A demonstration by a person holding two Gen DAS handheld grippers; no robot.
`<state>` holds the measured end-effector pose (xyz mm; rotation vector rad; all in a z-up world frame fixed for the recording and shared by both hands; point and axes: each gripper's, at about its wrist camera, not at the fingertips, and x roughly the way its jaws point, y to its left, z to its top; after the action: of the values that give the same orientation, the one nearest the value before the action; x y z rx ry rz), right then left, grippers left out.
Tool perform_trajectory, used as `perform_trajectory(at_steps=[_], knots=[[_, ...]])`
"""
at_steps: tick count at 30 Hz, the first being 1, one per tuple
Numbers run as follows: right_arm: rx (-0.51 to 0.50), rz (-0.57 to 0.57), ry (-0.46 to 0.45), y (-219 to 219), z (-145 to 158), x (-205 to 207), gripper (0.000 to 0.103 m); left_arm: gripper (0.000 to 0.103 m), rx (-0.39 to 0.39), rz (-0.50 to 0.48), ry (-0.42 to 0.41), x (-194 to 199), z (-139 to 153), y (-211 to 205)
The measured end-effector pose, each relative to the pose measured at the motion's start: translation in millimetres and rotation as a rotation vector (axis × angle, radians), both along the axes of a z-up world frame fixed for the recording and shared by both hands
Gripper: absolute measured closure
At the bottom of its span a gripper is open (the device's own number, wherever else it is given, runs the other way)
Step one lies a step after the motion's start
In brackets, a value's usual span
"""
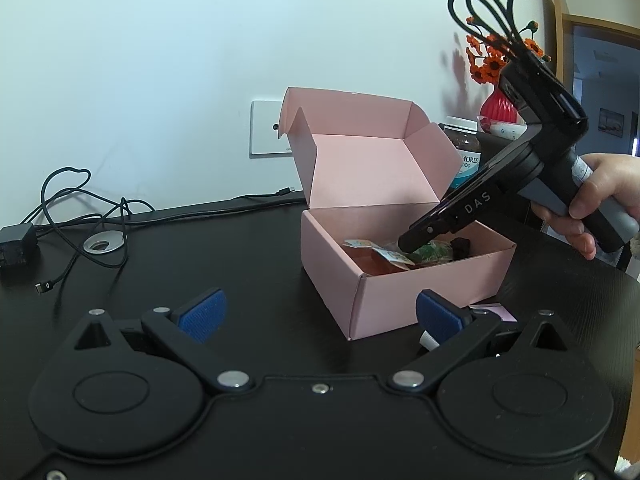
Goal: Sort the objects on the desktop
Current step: 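Open the right gripper to release the bag inside the box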
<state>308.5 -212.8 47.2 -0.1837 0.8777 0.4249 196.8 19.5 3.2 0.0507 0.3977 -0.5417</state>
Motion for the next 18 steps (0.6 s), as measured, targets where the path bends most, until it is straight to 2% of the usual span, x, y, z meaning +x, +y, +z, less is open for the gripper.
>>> perform_trajectory(at_steps=[5,9,18], knots=[[0.017,0.043,-0.02,6.0,4.9,-8.5,0.077,0.0,0.0,-0.001,0.003,0.7,-0.1,-0.2],[-0.022,0.064,0.009,15.7,-6.9,-7.8,0.077,0.0,0.0,0.0,0.004,1.1,-0.1,0.1],[0.019,0.042,0.035,12.0,-11.4,-3.0,0.078,0.0,0.002,0.0,0.001,0.5,-0.2,-0.3]])
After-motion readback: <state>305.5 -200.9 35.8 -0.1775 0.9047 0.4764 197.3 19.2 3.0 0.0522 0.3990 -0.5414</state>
